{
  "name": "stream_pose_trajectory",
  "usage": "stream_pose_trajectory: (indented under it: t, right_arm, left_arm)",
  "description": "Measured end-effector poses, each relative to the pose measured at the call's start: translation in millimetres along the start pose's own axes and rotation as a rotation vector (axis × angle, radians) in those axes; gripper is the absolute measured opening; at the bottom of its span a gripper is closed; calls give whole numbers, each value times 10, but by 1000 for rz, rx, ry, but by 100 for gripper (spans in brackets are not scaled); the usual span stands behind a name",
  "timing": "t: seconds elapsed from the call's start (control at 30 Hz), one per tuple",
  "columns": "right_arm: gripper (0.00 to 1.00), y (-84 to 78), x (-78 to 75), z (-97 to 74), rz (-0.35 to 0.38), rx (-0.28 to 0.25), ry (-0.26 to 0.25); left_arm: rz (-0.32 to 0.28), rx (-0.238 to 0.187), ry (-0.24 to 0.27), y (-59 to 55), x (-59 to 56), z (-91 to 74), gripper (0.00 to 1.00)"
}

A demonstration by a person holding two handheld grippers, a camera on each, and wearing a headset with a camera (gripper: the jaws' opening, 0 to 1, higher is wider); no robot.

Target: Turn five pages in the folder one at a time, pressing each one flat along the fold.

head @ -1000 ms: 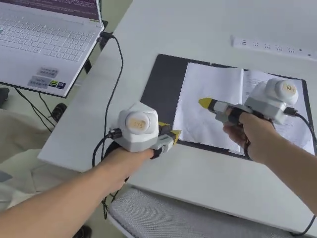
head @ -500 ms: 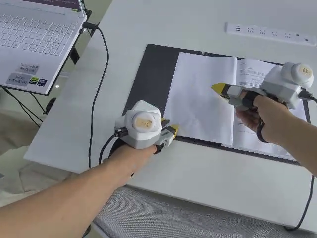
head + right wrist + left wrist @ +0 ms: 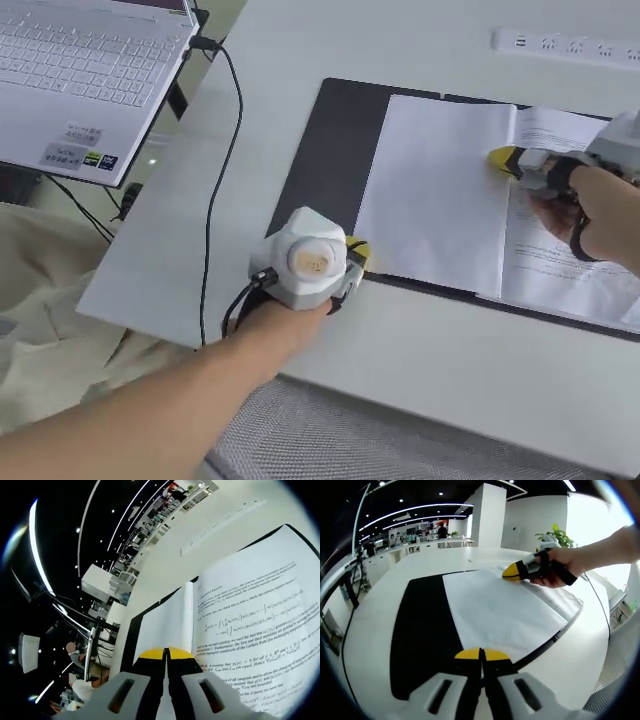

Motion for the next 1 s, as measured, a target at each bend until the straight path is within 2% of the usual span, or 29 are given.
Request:
stream_pose_trajectory:
  t: [0.07,0.17,0.33,0.6,0.67,0.8,0.83,1.0]
  right_arm:
    - [0,78,-23,61,-9,-25,-8]
    - [0,196,-82,154,39,-79,-39]
    - [0,301,-165,298,73,-97,-48]
    - [0,453,-143,513,43,-125,-59]
    - [0,495,-160,552,78,-136,-73]
    - [0,482,-159,522,95,-120,-65]
    - [0,465,-153,485,66,-96,-56]
    - [0,348,-146,320,86,-38,-28]
  left_arm:
    - [4,4,4,5,-6,2,0]
    - [24,10,4,11,-9,3,0]
    - [15,13,0,17,4,3,0]
    - [26,19,-1,17,5,14,0]
    - [31,25,-4,21,8,18,0]
    - [36,35,-5,30,8,25,0]
    - [34,35,-4,30,9,24,0]
    - [21,30,2,28,8,19,0]
Point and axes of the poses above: the centre of the closed fingertips' face, and the gripper's own axes: z roughly forward along the fingers, x roughly to its left, y roughly out of its top, the point moved 10 cm from there along -z, roughly backward along the fingers, and after that the axes turned 15 degrees about -x, right-handed, at the moved point
